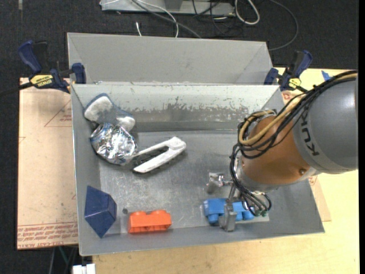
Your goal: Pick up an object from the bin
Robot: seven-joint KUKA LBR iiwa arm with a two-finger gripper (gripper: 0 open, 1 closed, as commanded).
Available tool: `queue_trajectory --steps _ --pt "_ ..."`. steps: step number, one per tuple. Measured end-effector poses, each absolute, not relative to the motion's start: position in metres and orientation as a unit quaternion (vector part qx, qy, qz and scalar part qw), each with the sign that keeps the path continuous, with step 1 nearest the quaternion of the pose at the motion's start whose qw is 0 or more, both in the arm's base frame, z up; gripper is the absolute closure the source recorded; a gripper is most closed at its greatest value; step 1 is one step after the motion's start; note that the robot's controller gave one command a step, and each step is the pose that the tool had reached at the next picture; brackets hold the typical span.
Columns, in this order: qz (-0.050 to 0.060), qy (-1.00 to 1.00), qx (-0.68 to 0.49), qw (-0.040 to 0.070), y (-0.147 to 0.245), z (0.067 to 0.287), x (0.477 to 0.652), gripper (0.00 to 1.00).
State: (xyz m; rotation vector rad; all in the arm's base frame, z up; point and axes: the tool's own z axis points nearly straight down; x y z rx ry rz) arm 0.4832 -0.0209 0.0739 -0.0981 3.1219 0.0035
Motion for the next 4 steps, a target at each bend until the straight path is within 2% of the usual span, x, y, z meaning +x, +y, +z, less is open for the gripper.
queue_trajectory --steps 1,2,3,4 --pt "0.002 0.998 -0.067 0.005 -0.018 0.138 0.479 0.0" --pt "0.002 1.0 0.007 0.007 -0.014 0.099 0.479 0.0" --pt "0.002 0.999 -0.032 0.014 -0.034 0.072 0.484 0.0" --pt "0.002 1.0 0.01 0.01 -0.017 0.071 0.482 1.0"
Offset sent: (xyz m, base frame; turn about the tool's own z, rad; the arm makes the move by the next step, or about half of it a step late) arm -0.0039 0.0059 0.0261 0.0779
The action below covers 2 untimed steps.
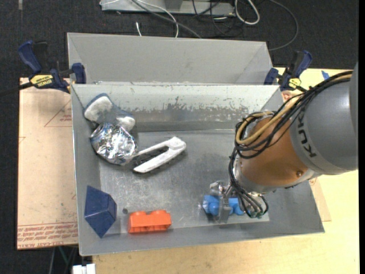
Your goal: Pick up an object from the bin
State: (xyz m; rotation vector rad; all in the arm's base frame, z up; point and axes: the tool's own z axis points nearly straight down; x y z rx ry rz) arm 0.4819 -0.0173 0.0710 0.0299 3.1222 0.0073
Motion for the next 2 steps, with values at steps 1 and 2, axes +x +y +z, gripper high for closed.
queue_trajectory --steps 1,2 --pt "0.002 1.0 0.01 0.01 -0.0173 0.0713 0.4818 1.0" --pt "0.003 1.0 0.01 0.009 -0.0169 0.0786 0.4812 1.0"
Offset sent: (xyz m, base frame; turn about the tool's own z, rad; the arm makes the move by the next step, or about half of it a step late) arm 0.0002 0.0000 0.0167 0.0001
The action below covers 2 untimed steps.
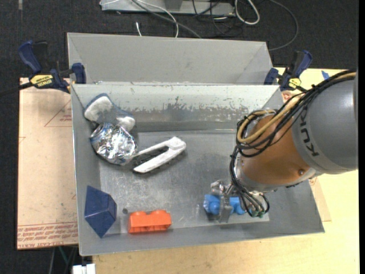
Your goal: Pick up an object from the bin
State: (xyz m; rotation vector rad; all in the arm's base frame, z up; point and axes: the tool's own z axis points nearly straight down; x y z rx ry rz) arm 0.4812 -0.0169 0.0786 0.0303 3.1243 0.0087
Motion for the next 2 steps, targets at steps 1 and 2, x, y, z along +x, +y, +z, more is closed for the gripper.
queue_trajectory --steps 1,2 --pt "0.003 1.0 0.01 0.007 -0.016 0.1 0.48 1.0" --pt "0.003 1.0 0.009 0.006 -0.016 0.138 0.48 1.0"
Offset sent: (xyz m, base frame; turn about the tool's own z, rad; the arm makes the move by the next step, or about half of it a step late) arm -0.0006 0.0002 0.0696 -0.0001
